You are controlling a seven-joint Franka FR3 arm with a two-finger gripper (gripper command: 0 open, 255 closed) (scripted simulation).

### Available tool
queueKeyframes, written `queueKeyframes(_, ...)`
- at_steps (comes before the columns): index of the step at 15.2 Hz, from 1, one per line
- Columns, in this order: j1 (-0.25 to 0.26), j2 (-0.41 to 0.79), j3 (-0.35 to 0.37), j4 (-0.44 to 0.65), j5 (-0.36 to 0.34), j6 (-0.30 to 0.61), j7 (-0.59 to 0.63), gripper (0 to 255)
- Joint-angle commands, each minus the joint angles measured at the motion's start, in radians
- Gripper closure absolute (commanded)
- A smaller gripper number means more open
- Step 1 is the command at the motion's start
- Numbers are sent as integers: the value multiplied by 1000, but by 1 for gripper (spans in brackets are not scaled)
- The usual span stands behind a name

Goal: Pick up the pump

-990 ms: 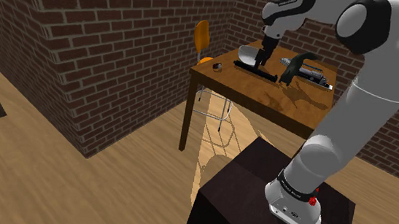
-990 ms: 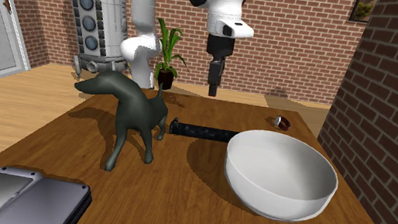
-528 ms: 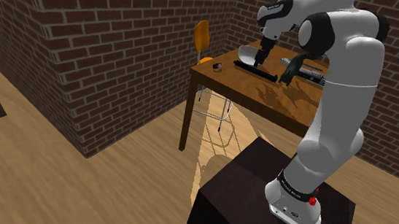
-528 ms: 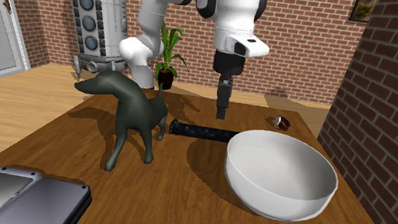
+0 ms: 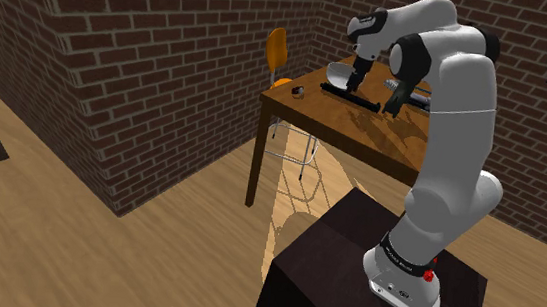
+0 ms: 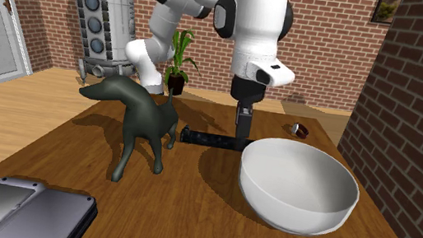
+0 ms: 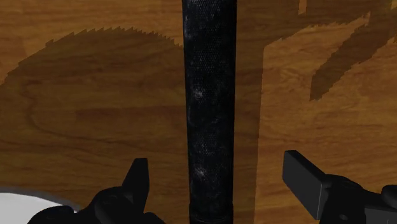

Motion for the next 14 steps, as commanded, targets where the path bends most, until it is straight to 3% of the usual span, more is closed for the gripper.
queueKeyframes(1,0,7,3,-15,5,21,-5,0)
queueKeyframes(4,1,12,5,-29,8,39,-8,0)
queueKeyframes(5,1,12,5,-29,8,40,-8,255)
queueKeyframes(14,1,12,5,-29,8,39,-8,255)
